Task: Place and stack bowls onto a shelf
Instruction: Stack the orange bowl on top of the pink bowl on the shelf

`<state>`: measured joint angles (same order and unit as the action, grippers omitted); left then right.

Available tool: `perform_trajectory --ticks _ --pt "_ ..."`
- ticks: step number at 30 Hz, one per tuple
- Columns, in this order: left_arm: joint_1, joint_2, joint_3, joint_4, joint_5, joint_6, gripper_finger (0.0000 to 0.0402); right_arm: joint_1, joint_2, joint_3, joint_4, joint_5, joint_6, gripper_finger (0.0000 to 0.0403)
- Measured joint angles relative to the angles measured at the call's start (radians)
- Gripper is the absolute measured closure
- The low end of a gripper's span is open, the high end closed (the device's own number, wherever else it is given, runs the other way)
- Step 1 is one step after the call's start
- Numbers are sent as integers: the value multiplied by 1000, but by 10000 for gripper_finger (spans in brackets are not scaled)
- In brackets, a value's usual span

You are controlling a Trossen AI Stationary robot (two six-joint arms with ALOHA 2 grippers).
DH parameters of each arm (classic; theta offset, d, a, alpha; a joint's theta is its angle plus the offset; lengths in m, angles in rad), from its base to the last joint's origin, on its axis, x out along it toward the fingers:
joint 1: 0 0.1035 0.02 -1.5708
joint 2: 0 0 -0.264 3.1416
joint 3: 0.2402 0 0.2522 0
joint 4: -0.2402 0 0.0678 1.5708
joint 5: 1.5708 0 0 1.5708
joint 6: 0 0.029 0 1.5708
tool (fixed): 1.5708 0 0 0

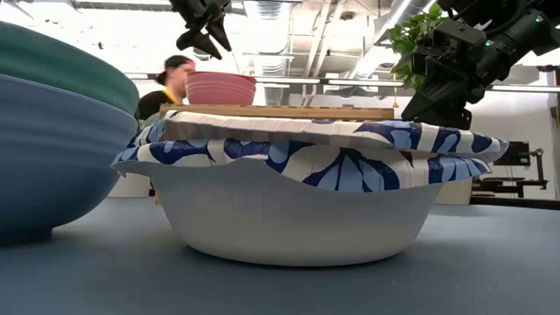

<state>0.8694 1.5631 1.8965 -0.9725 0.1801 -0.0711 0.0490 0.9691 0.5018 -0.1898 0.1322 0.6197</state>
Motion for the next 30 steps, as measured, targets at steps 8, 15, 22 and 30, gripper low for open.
perform_trajectory --ticks 8,15,22,30 --pt "-22 -2 -66 169 -34 -1 223 0 0 0 -1 0 0 177" --pt "-54 -48 -226 340 -127 -11 223 1 0 0 -21 0 0 177" --pt "-56 -149 -430 558 -191 -59 223 1 0 0 -20 0 0 177" --pt "-95 -196 -605 696 -283 -99 223 1 0 0 -19 3 0 177"
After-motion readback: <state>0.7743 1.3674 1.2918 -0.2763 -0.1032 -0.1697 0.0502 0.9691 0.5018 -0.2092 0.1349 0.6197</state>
